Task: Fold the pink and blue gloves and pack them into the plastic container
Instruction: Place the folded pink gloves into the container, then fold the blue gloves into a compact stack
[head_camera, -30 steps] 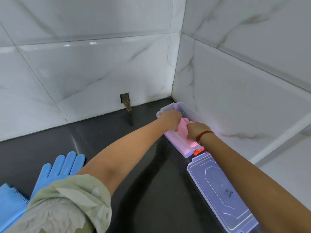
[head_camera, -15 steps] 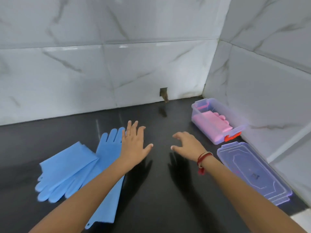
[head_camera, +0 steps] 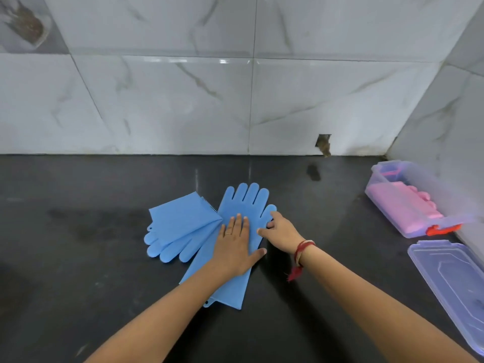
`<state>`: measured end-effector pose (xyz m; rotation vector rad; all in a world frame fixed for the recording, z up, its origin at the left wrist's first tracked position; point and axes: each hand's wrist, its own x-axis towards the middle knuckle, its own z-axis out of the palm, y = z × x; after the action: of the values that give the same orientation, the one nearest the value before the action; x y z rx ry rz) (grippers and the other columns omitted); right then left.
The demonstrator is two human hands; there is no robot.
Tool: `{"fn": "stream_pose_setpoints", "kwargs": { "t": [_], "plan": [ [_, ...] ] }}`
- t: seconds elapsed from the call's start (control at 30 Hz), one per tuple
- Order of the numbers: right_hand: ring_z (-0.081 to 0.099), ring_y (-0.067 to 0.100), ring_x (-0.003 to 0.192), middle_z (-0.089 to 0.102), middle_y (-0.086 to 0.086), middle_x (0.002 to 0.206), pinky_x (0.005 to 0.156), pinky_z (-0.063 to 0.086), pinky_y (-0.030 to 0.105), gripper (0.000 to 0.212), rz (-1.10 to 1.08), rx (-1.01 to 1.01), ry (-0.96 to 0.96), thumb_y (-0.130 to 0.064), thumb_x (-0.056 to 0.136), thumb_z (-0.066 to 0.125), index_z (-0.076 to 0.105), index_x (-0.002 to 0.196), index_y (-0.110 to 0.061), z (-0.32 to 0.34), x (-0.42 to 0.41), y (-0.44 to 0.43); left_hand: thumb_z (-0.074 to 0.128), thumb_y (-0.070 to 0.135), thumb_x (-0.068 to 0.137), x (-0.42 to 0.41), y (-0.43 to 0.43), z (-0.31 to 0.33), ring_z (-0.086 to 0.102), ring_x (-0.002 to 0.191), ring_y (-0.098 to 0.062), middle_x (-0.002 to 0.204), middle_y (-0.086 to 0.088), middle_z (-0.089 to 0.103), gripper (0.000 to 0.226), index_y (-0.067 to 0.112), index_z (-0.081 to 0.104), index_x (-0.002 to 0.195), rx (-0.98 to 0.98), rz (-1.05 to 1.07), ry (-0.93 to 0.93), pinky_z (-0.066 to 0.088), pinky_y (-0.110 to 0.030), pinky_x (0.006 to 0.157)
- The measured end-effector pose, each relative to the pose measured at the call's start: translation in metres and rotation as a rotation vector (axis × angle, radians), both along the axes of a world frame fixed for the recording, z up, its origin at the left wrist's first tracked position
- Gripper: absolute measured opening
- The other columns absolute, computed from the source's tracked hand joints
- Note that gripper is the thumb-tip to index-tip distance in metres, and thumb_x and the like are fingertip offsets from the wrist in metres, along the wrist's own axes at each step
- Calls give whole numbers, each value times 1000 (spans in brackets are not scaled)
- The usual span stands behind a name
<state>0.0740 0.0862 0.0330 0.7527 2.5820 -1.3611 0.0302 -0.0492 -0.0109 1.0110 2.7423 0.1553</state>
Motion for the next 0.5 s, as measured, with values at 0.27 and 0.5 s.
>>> {"fn": "stream_pose_setpoints", "kwargs": {
  "t": [0.27,0.5],
  "plan": [
    [63,23,91,65,18,112,85,51,33,42,-481,-815,110,-3,88,59,46,128,4,-4,0,-10,26,31,100,11,10,3,3,146,-32,158,-21,2,63,0,1,149,14,37,78,5,-42,118],
    [62,22,76,64,13,92,67,57,33,7,-388,-518,30,-12,87,59,56,80,-9,-9,3,-7,31,3,98,17,32,17,40,131,-39,139,-30,42,40,-7,37,136,-100,-44,186,37,-39,107]
  ]
}}
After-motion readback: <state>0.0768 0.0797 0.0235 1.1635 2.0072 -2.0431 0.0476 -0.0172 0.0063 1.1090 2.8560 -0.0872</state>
